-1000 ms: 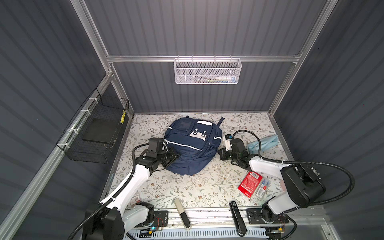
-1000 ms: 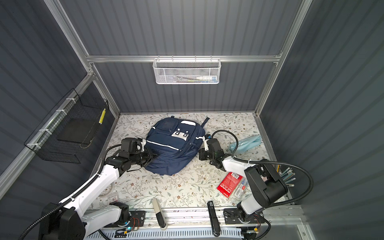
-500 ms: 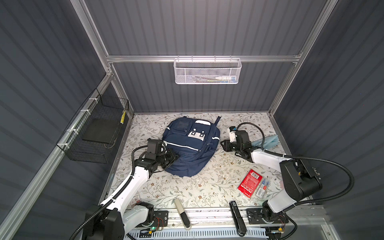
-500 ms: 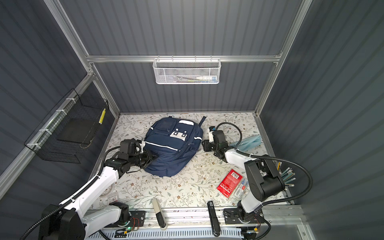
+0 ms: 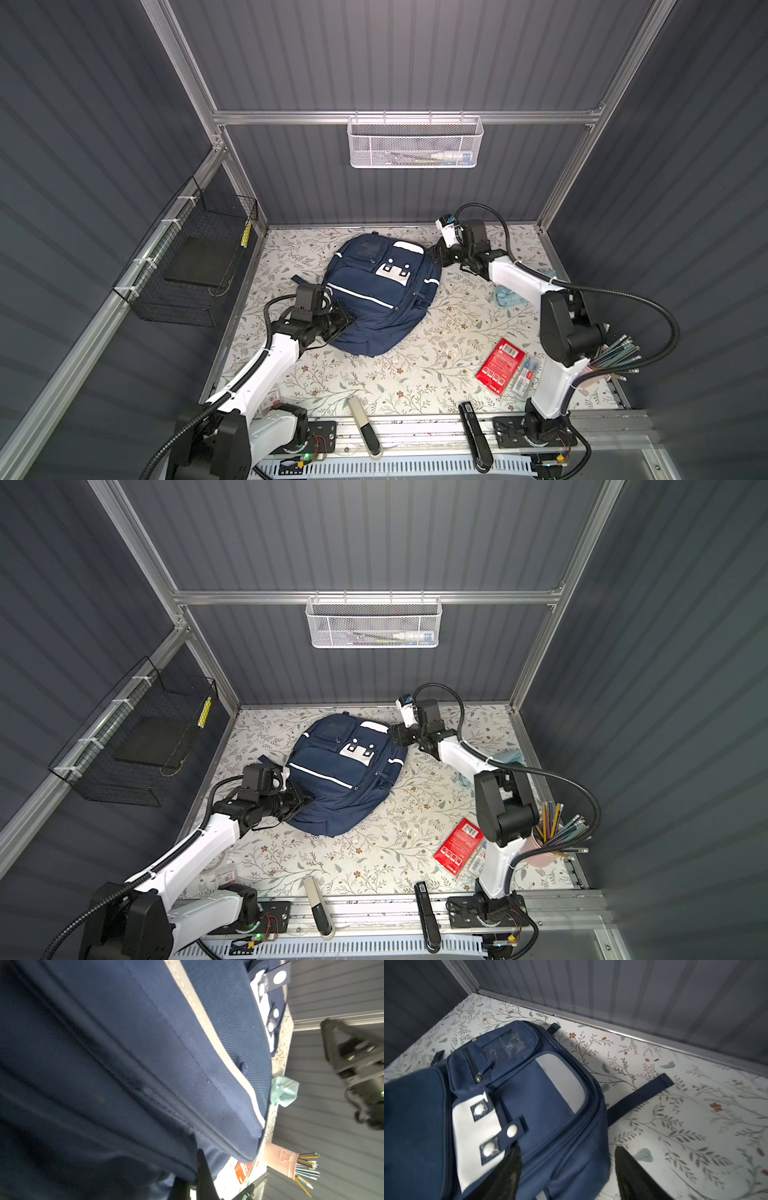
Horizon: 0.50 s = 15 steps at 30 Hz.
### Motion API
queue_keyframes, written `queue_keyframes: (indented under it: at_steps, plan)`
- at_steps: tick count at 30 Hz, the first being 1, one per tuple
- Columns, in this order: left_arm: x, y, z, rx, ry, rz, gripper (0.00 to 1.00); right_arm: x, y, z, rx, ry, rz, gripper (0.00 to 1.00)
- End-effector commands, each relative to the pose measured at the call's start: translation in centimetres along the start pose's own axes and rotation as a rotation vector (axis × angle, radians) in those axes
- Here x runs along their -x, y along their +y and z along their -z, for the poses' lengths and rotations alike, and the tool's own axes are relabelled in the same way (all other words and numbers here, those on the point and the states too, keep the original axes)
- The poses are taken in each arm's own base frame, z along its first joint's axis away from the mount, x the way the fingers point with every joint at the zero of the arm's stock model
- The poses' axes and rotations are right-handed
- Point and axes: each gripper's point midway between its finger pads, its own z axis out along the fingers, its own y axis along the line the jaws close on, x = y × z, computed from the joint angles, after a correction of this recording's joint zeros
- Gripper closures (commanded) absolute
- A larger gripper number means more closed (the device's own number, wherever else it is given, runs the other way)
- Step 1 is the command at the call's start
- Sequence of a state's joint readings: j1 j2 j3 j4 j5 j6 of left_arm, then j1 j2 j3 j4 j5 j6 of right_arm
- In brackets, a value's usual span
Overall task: Pack the student bag
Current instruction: 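Release the zipper and move the right gripper to the backpack's far end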
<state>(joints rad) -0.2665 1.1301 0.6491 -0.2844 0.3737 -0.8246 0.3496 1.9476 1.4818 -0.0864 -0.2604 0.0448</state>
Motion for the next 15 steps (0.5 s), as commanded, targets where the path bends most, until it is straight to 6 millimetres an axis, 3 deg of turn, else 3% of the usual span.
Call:
queue_keyframes:
  at_steps: [1,3,6,11,15]
  plan:
    - [1.2,1.9,-0.1,0.092,-0.063,-0.063,1.00,-6.6,-1.4,-2.6,-0.072,0.310,-0.255,0.25]
    - [1.6,2.4,-0.2,0.127,-0.070,-0.082,1.00,-8.0,0.1,-3.5,0.008,0.341,-0.285,0.25]
    - [2.0,2.8,-0.9,0.148,-0.068,-0.096,1.00,-9.4,2.8,-3.3,0.080,0.375,-0.230,0.35]
    - [3.2,3.0,-2.9,0.157,-0.057,-0.113,1.00,-12.4,4.3,1.4,0.086,0.365,-0.303,0.76]
    - [5.6,1.4,-3.7,0.139,-0.081,-0.147,0.97,-16.6,5.8,5.5,0.103,0.401,-0.347,0.75]
